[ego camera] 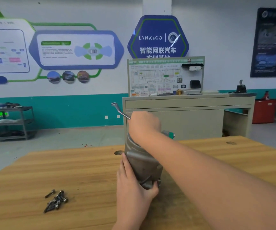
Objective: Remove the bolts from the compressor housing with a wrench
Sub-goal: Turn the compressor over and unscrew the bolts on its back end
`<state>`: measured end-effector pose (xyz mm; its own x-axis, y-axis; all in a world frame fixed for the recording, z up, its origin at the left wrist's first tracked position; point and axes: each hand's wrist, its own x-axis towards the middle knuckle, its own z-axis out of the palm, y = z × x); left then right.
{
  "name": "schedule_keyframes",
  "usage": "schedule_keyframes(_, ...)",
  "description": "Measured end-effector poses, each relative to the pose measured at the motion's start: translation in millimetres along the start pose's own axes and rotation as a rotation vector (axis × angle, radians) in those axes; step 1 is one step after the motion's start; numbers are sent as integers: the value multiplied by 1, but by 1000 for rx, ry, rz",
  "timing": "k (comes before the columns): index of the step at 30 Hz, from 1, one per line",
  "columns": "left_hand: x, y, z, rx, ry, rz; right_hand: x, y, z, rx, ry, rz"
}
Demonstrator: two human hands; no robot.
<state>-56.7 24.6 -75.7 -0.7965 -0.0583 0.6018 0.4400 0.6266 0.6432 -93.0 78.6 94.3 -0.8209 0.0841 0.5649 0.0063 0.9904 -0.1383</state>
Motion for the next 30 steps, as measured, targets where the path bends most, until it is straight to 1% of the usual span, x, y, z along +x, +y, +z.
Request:
schedule_keyframes(3,-1,2,-2,-16,-14,-18,-21,3,5,78,124,-217)
schedule_keyframes(6,-3,3,-5,-48,-9,-32,-49,5,9,192,318,-411)
schedule_keyframes(9,-5,5,-8,-52,7,-11,-79,10,22,339,535,-458)
schedule_keyframes(11,-8,2,-8,-53,38,-12,-96,13,30,540,599,-426)
schedule_keyframes(14,-11,-2,-5,-129,80,-56,-112,20,32,942,555,-328)
schedule_keyframes(17,-8,4,-8,-199,98,-111,-120,29,29,1267,571,-111)
schedule_keyframes(20,-7,7,-7,-182,59,-103,-125,33,27,1473,511,104)
schedule_keyframes(23,-7,4,-3,-114,52,-83,-126,41,25,1572,412,222)
schedule_keyframes(24,-6,2,-2,-98,59,-85,-124,44,24,1646,376,243)
schedule_keyframes(27,-6,-1,0,-82,66,-111,-107,59,23,1970,240,332)
schedule_keyframes(28,-7,-2,0,-86,70,-115,-99,64,21,2037,177,392)
schedule_keyframes(30,-8,-2,-1,-100,82,-114,-83,72,18,2054,55,538)
